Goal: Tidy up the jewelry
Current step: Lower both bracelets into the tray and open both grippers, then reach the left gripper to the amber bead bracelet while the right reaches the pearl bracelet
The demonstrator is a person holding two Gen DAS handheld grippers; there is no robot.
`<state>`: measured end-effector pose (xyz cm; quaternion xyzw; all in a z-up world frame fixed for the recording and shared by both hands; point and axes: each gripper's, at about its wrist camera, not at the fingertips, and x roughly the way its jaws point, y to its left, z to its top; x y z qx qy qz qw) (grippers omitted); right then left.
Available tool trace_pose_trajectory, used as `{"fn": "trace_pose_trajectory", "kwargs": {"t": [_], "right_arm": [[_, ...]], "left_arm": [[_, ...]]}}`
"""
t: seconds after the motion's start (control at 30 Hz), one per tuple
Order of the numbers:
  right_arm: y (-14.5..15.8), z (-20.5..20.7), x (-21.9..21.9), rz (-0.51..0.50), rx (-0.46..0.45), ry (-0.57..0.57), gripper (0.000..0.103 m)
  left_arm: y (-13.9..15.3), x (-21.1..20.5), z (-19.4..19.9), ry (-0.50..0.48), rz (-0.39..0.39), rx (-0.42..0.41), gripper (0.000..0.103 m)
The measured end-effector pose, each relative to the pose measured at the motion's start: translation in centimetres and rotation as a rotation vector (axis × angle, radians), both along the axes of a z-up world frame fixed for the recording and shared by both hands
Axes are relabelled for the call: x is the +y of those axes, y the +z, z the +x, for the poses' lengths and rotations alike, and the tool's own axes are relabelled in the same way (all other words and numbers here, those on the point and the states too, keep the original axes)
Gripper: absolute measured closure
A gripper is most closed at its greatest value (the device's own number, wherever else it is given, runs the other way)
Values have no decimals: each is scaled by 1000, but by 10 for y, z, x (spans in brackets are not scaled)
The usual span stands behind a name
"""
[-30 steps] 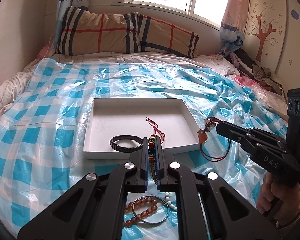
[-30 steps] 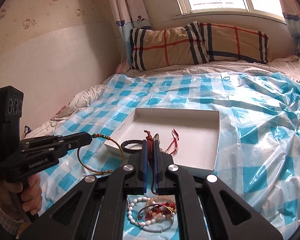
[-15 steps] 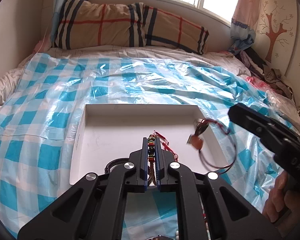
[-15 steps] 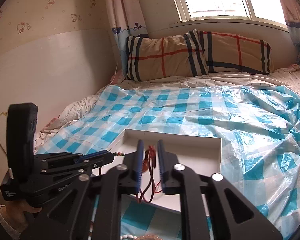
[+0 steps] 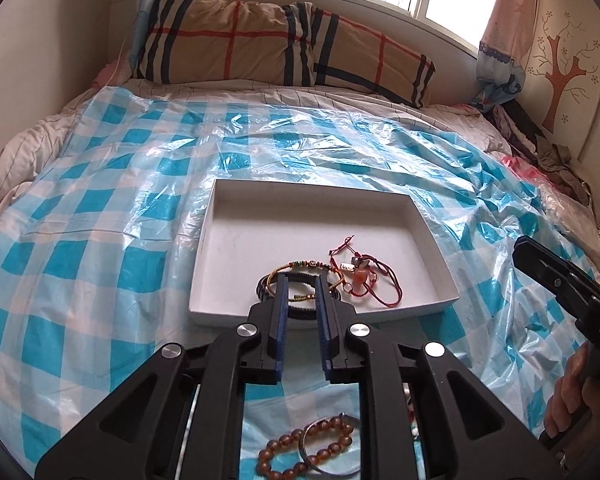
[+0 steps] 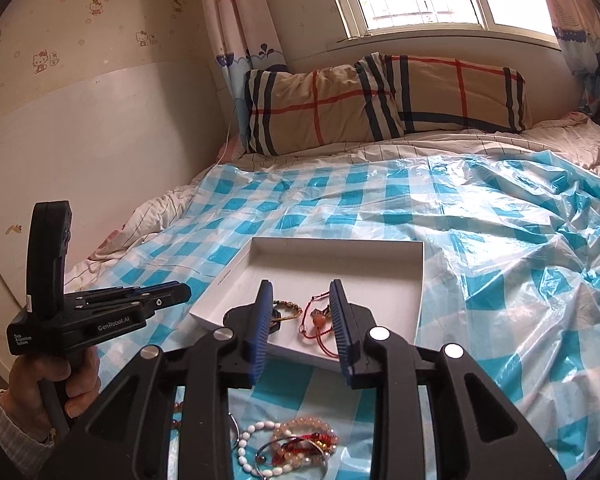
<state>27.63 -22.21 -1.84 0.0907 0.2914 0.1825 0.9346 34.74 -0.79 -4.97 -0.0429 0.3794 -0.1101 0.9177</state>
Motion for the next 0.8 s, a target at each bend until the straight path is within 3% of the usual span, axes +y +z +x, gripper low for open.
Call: {"fn": "trace_pose_trajectory", "kwargs": {"t": [0.17, 0.23, 0.33, 0.6, 0.8], "right_arm": [[8, -29, 0, 14, 6, 3, 71], [12, -41, 2, 15, 6, 6, 69], [18, -57, 5, 8, 4, 10, 67], [26, -87, 6, 12, 12, 4, 62], [28, -99, 4, 14, 20, -5, 58]], "left_arm": [[11, -3, -37, -2, 39, -9, 80], [17, -4, -53, 6, 54, -18, 64], [24, -7, -74, 15, 76, -33, 55], [42, -10, -111, 26, 115, -62, 43], [48, -6, -123, 33, 120, -66, 41]]}}
